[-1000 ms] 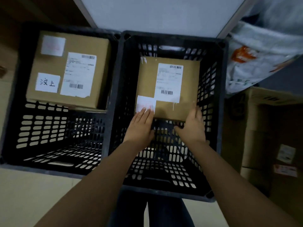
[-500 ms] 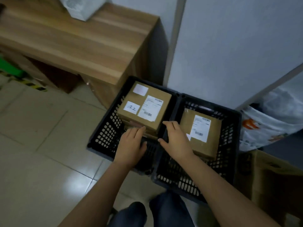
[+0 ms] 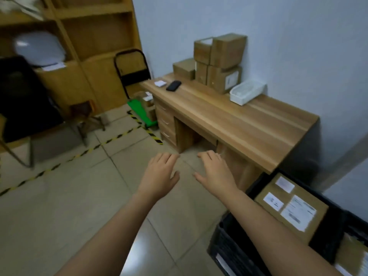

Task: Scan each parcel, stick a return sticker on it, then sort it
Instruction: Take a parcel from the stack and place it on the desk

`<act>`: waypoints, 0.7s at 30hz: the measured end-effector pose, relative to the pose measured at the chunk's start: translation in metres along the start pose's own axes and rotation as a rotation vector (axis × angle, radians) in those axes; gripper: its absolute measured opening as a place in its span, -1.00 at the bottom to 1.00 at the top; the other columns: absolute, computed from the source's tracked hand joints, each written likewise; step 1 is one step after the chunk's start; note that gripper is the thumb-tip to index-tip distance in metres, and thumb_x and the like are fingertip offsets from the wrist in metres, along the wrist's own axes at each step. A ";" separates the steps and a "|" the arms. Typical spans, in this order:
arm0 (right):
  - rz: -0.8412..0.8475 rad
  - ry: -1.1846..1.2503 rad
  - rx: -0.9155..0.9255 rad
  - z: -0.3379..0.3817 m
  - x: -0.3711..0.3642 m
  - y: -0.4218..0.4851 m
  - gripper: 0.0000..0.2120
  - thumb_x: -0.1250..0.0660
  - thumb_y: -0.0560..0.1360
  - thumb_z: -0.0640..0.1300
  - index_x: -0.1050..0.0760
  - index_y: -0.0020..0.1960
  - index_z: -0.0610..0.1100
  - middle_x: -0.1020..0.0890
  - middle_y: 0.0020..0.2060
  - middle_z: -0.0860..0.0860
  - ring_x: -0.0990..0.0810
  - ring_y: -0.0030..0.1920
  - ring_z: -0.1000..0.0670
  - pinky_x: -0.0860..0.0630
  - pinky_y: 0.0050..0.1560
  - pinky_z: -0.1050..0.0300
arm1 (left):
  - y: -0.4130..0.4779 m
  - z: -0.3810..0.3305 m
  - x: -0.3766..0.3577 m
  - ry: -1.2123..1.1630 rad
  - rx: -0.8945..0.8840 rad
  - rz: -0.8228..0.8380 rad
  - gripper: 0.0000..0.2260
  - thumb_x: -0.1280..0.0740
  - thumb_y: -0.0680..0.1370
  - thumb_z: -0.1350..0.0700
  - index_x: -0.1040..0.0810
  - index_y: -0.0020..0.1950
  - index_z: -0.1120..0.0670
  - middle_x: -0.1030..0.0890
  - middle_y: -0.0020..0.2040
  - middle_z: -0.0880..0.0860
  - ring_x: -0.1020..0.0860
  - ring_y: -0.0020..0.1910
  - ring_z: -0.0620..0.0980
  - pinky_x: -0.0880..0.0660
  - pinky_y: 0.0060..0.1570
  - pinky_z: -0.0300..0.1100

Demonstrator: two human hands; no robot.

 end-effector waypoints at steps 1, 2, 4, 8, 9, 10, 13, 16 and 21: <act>-0.005 -0.001 0.040 0.016 0.000 0.018 -0.49 -0.37 0.49 0.07 -0.33 0.38 -0.02 -0.43 0.25 0.03 -0.38 0.28 0.00 -0.31 0.28 0.13 | 0.007 0.018 0.010 0.011 0.019 -0.013 -0.63 -0.31 0.46 0.02 -0.52 0.24 0.11 -0.57 0.04 0.06 -0.53 0.04 0.13 -0.46 0.03 -0.02; -0.013 -0.004 0.075 0.030 0.001 0.037 -0.48 -0.37 0.49 0.08 -0.33 0.39 -0.01 -0.43 0.26 0.04 -0.38 0.29 0.01 -0.31 0.29 0.14 | 0.014 0.034 0.019 0.024 0.035 -0.026 -0.62 -0.37 0.46 0.05 -0.51 0.25 0.12 -0.58 0.06 0.07 -0.53 0.07 0.13 -0.45 0.06 -0.01; -0.029 -0.008 0.136 0.054 0.001 0.074 -0.47 -0.37 0.49 0.09 -0.33 0.39 -0.01 -0.44 0.25 0.05 -0.38 0.29 0.02 -0.33 0.30 0.13 | 0.032 0.064 0.034 0.060 0.053 -0.053 -0.60 -0.41 0.45 0.07 -0.51 0.27 0.11 -0.58 0.08 0.07 -0.52 0.10 0.13 -0.44 0.09 0.00; -0.046 -0.040 0.234 0.087 -0.002 0.158 -0.48 -0.39 0.47 0.09 -0.36 0.36 -0.04 -0.46 0.22 0.03 -0.41 0.24 -0.02 -0.40 0.26 0.09 | 0.078 0.123 0.054 0.122 0.081 -0.083 -0.60 -0.39 0.48 0.05 -0.49 0.29 0.10 -0.57 0.08 0.06 -0.50 0.11 0.12 -0.42 0.09 -0.02; -0.059 -0.049 0.261 0.093 -0.002 0.180 -0.49 -0.39 0.47 0.09 -0.37 0.35 -0.04 -0.47 0.20 0.02 -0.43 0.23 -0.02 -0.41 0.24 0.09 | 0.093 0.137 0.059 0.133 0.088 -0.098 -0.60 -0.38 0.49 0.04 -0.48 0.31 0.09 -0.57 0.09 0.06 -0.50 0.12 0.11 -0.41 0.09 -0.03; -0.074 -0.052 0.286 0.098 -0.001 0.203 -0.50 -0.39 0.46 0.09 -0.38 0.33 -0.04 -0.47 0.19 0.02 -0.44 0.21 -0.03 -0.41 0.21 0.10 | 0.108 0.152 0.063 0.144 0.095 -0.112 -0.60 -0.36 0.50 0.03 -0.46 0.32 0.09 -0.56 0.10 0.05 -0.48 0.13 0.10 -0.40 0.10 -0.05; -0.107 -0.024 0.316 0.110 0.006 0.270 -0.53 -0.40 0.47 0.05 -0.39 0.32 -0.04 -0.47 0.19 0.02 -0.43 0.21 -0.02 -0.39 0.19 0.11 | 0.159 0.190 0.074 0.175 0.105 -0.145 -0.58 -0.32 0.53 0.00 -0.42 0.37 0.06 -0.53 0.15 0.02 -0.45 0.18 0.05 -0.35 0.16 -0.10; -0.108 -0.003 0.329 0.115 0.011 0.334 -0.55 -0.39 0.48 0.05 -0.39 0.31 -0.03 -0.46 0.19 0.02 -0.42 0.21 -0.02 -0.41 0.18 0.10 | 0.210 0.225 0.080 0.187 0.117 -0.152 -0.58 -0.31 0.54 0.00 -0.40 0.38 0.04 -0.52 0.17 0.00 -0.44 0.19 0.03 -0.34 0.20 -0.11; -0.126 -0.044 0.311 0.109 0.012 0.427 -0.52 -0.37 0.49 0.09 -0.36 0.35 -0.02 -0.44 0.25 0.03 -0.40 0.24 0.00 -0.36 0.17 0.15 | 0.286 0.275 0.078 0.199 0.103 -0.155 -0.59 -0.30 0.56 0.01 -0.39 0.39 0.05 -0.52 0.21 0.02 -0.43 0.23 0.06 -0.34 0.22 -0.08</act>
Point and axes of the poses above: each hand's wrist, its own y-axis towards the middle knuckle, its own x-axis out of the back of the hand, z = x × y, the point moved 5 cm from there along y, towards the middle knuckle
